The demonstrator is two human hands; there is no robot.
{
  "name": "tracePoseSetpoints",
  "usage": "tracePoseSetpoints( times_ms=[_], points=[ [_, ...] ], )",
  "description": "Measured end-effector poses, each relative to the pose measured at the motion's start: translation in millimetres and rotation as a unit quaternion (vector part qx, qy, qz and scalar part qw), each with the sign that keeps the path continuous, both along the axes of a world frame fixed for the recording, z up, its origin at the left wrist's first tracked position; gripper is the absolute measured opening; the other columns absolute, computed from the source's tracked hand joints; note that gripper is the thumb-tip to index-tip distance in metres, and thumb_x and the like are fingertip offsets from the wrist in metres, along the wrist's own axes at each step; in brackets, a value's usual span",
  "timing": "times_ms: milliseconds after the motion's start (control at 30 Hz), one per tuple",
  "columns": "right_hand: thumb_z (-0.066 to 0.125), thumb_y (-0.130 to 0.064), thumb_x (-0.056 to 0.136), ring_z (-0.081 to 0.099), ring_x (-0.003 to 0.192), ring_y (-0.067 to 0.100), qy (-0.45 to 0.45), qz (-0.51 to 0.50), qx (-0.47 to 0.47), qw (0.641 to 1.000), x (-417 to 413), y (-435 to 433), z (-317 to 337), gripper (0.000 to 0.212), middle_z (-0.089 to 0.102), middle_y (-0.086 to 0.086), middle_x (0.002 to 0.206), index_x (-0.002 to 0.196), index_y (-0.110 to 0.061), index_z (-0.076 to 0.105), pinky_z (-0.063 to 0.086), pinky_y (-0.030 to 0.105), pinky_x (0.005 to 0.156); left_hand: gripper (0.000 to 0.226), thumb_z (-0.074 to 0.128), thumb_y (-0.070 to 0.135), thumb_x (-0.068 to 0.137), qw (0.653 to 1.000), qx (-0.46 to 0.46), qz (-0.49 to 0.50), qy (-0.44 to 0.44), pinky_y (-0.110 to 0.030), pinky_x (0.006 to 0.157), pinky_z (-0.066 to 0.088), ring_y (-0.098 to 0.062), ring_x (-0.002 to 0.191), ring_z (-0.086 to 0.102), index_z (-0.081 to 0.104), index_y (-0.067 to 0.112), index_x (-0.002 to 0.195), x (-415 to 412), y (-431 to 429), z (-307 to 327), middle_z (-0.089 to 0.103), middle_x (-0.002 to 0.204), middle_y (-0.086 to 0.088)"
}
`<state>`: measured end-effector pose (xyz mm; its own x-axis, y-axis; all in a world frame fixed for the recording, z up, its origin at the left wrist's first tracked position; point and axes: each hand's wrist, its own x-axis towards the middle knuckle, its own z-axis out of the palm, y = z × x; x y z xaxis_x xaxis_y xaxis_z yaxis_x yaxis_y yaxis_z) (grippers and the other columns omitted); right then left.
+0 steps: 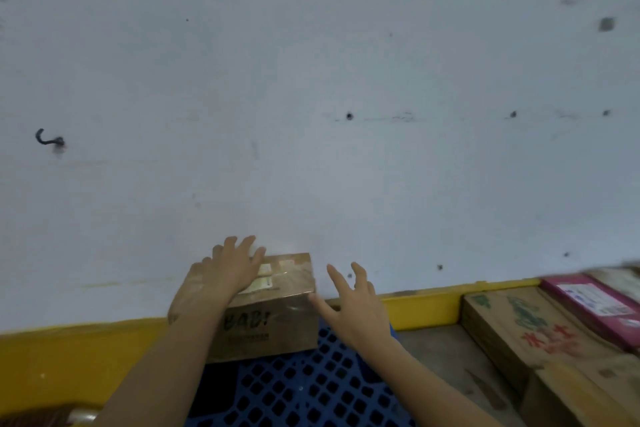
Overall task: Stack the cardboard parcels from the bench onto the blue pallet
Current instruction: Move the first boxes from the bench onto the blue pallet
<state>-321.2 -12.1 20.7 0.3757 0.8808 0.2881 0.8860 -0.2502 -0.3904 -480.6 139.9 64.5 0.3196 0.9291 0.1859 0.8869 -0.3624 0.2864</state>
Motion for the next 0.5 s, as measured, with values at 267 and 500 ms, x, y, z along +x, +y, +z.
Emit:
tracePoseSetpoints(
  times_ms=[267,500],
  points=[
    [0.034,-0.064,0.089,0.030,0.136,0.028,0.008,0.015,0.006,1.000,89.8,-115.3,31.5,0.068,0.012,0.003,0.155,0.147,-0.034,0.019,0.041,0.039,0.101,0.053,0.025,0.050,0.098,0.998,0.035,-0.030,-0.031,-0.046,0.107,0.028,-0.034,0.134,0.032,0.028,0.029,0.146,93.3,-121.9,28.9,0.030,0.152,-0.006],
    [0.038,-0.065,0.087,0.033,0.134,0.029,0.015,-0.012,0.024,1.000,184.9,-210.6,30.5,0.066,0.022,0.006,0.151,0.145,-0.035,0.026,0.040,0.041,0.100,0.054,0.024,0.048,0.099,0.996,0.028,-0.082,-0.022,-0.045,0.106,0.031,-0.033,0.133,0.033,0.025,0.027,0.148,202.2,-240.6,16.8,0.031,0.152,-0.008]
  ],
)
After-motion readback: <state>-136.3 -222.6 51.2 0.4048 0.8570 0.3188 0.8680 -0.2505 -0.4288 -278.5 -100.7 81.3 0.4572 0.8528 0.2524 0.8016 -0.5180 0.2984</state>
